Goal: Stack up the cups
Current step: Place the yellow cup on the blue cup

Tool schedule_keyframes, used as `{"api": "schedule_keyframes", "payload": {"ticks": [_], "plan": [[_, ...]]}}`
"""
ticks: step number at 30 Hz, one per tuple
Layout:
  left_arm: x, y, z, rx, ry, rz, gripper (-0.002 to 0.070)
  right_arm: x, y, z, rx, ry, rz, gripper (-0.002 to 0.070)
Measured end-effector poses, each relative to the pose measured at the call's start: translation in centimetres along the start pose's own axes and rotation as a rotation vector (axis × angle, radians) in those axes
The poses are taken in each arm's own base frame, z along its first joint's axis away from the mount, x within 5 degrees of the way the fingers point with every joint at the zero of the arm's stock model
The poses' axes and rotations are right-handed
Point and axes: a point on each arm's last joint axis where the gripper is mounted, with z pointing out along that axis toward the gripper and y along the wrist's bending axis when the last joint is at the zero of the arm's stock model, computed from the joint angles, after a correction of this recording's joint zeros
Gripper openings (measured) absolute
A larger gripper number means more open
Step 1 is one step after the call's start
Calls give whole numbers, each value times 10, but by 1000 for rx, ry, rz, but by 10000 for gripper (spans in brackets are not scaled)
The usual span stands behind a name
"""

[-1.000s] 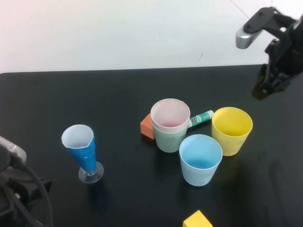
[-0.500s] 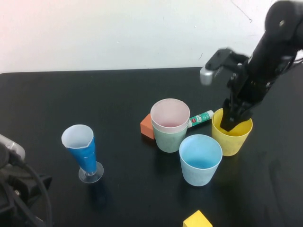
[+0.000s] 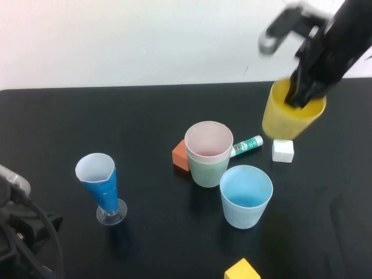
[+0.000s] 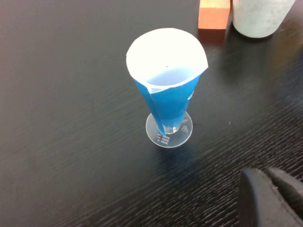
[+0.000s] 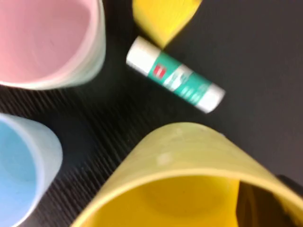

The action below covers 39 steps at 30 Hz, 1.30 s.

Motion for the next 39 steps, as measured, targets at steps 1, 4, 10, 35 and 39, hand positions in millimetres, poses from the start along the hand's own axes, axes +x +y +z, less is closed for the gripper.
{"api": "schedule_keyframes", "payload": {"ticks": [1, 4, 10, 35, 39], "plan": [[0, 0, 0, 0, 0, 1, 1, -1, 5, -18, 24, -31, -10, 34], [0, 0, 0, 0, 0, 1, 1, -8, 29, -59, 65, -103, -78, 34], [-2, 1, 0, -6, -23, 10, 1, -31, 82, -60, 54, -92, -245, 34], [13, 0, 12, -10, -2, 23, 1, -21, 104, 19, -124, 96, -112, 32], [11, 0, 12, -9, -24, 24, 1, -20, 102, 19, -105, 106, -106, 32]]}}
